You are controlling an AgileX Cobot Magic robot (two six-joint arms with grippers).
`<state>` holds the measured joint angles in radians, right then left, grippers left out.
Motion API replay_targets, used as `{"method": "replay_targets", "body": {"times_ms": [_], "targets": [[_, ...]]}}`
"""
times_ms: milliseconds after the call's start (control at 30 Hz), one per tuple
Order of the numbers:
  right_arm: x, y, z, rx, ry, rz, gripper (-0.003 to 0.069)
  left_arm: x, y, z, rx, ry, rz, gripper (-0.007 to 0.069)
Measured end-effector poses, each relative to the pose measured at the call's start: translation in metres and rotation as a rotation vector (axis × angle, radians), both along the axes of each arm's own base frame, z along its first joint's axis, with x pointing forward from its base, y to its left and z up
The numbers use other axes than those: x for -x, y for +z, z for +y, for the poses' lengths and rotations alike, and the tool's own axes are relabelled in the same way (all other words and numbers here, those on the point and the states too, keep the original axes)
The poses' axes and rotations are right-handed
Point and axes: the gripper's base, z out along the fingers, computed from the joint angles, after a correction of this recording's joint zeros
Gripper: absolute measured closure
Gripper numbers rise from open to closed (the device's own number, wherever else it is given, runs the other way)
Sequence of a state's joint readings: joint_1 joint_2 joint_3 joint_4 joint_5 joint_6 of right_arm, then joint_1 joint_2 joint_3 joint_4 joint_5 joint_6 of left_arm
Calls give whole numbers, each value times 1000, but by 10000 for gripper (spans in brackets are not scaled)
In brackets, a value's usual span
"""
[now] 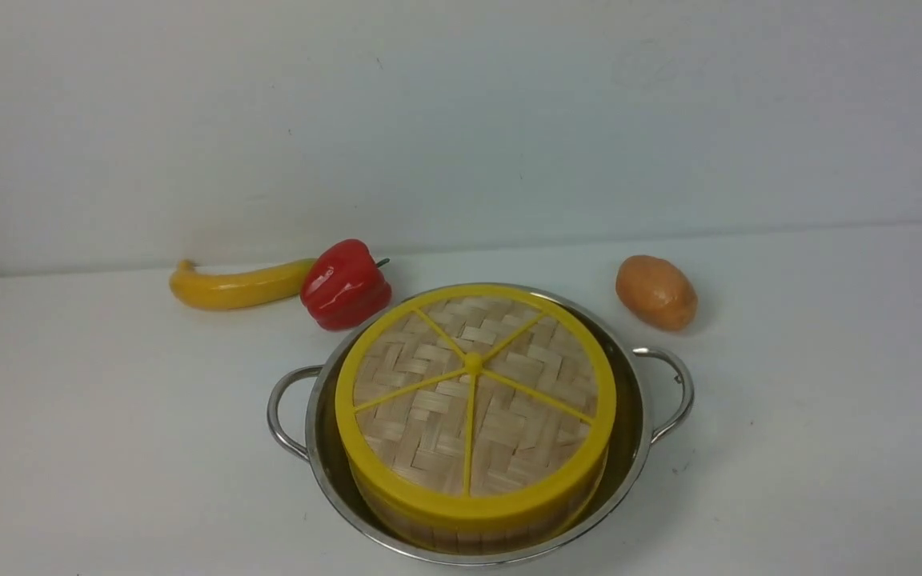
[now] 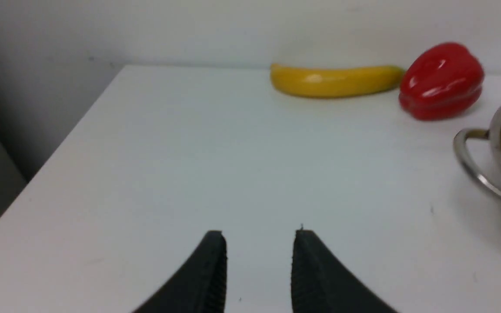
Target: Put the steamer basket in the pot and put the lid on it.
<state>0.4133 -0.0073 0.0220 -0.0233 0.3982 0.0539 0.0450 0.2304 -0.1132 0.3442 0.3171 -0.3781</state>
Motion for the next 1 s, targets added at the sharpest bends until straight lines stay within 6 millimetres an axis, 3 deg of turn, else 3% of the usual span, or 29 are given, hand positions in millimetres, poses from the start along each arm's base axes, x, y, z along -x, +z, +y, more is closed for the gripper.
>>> {"method": "replay_targets", "body": {"times_ms": [167,333,800,1000], "targets": [[0,0,0,0,0,0,418,14,-20,1,25,31,0,407],[0,0,0,0,0,0,418,22,-24,0,88,46,-22,407],[0,0,0,0,0,0,418,23,-27,-4,81,-6,8,403],[0,0,0,0,0,0,418,19,-41,-12,36,-110,10,396]]}}
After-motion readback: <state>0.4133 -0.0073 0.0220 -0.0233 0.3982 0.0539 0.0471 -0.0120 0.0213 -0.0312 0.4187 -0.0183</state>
